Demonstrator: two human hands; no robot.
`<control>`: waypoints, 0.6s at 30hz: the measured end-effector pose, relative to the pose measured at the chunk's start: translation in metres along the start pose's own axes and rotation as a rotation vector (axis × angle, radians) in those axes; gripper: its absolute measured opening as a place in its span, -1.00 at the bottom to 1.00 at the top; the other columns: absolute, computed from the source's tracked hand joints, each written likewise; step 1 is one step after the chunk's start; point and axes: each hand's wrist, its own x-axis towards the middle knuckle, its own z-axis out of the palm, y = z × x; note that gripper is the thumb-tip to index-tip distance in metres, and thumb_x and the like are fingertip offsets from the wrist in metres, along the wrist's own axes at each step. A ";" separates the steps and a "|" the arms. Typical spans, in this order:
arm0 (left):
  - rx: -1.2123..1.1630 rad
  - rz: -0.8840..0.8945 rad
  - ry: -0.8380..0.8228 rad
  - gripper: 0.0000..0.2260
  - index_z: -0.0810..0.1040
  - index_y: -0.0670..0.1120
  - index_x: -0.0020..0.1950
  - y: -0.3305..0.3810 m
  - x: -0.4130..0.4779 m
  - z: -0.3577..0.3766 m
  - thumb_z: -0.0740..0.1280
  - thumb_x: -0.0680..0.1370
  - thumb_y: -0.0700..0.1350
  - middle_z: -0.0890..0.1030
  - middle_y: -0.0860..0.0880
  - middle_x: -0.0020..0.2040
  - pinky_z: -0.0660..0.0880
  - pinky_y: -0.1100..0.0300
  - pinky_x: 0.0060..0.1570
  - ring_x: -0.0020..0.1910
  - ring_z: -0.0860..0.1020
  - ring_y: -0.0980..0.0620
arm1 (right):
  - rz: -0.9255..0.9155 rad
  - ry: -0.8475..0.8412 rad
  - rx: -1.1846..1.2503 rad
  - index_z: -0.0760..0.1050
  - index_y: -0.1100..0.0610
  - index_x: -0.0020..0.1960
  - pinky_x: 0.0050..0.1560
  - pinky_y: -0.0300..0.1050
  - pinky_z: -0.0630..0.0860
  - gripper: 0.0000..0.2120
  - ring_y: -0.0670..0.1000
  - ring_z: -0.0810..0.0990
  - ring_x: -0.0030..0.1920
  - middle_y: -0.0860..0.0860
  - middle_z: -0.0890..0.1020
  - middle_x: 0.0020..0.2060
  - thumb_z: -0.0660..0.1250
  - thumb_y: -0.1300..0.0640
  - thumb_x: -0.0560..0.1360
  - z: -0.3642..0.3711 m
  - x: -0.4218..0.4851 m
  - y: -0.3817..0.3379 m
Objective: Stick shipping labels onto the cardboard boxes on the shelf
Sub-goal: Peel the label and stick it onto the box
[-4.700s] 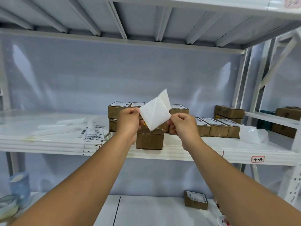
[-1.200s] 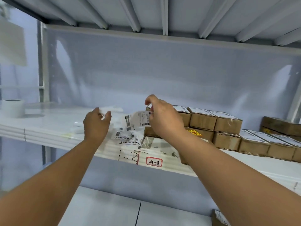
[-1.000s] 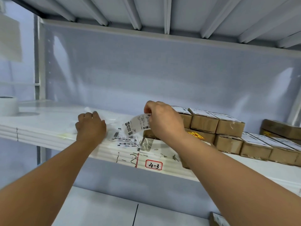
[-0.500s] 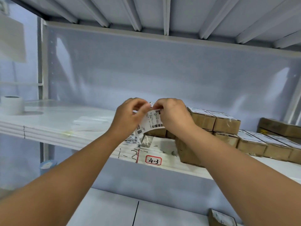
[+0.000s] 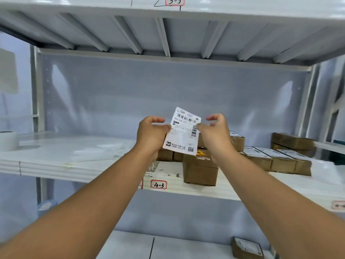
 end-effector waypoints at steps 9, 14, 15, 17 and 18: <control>-0.204 -0.154 -0.081 -0.78 0.38 -0.16 0.09 -0.021 -0.013 0.047 0.25 0.52 -0.40 0.60 -0.16 -0.01 0.57 0.22 -0.32 -0.11 0.61 -0.08 | 0.075 -0.023 0.171 0.51 0.09 -0.25 -0.09 -0.03 0.55 -0.76 0.09 0.61 -0.07 0.02 0.63 -0.17 0.30 0.37 0.50 -0.038 -0.003 0.030; 0.186 0.065 -0.070 -0.82 0.44 0.03 0.06 -0.043 -0.001 0.049 0.25 0.55 -0.23 0.63 -0.07 -0.07 0.58 -0.04 -0.20 -0.13 0.62 -0.12 | 0.116 0.057 0.163 0.61 0.10 -0.18 0.08 -0.08 0.58 -0.77 0.03 0.63 -0.03 -0.01 0.64 -0.09 0.29 0.37 0.51 -0.048 0.012 0.042; 0.281 0.117 -0.081 -0.79 0.43 0.02 0.13 -0.048 0.003 0.047 0.21 0.56 -0.23 0.63 -0.05 -0.05 0.54 0.00 -0.26 -0.14 0.60 -0.11 | 0.134 0.075 0.166 0.61 0.09 -0.20 0.04 -0.10 0.59 -0.75 0.01 0.63 -0.08 0.01 0.65 -0.07 0.28 0.37 0.51 -0.047 0.016 0.046; 0.457 0.164 -0.195 -0.72 0.35 0.00 0.28 -0.058 0.006 0.043 0.16 0.59 -0.24 0.59 0.02 -0.01 0.41 0.17 -0.33 -0.19 0.53 0.01 | 0.174 0.072 0.188 0.61 0.08 -0.24 -0.01 -0.09 0.61 -0.72 0.01 0.64 -0.11 0.03 0.65 -0.07 0.26 0.36 0.53 -0.045 0.022 0.053; 0.518 0.153 -0.276 -0.69 0.32 0.00 0.32 -0.065 0.007 0.041 0.18 0.59 -0.22 0.58 0.03 0.03 0.40 0.20 -0.28 -0.17 0.51 0.05 | 0.193 0.058 0.194 0.61 0.08 -0.25 -0.04 -0.07 0.61 -0.71 0.04 0.64 -0.10 0.05 0.66 -0.07 0.26 0.35 0.53 -0.042 0.026 0.057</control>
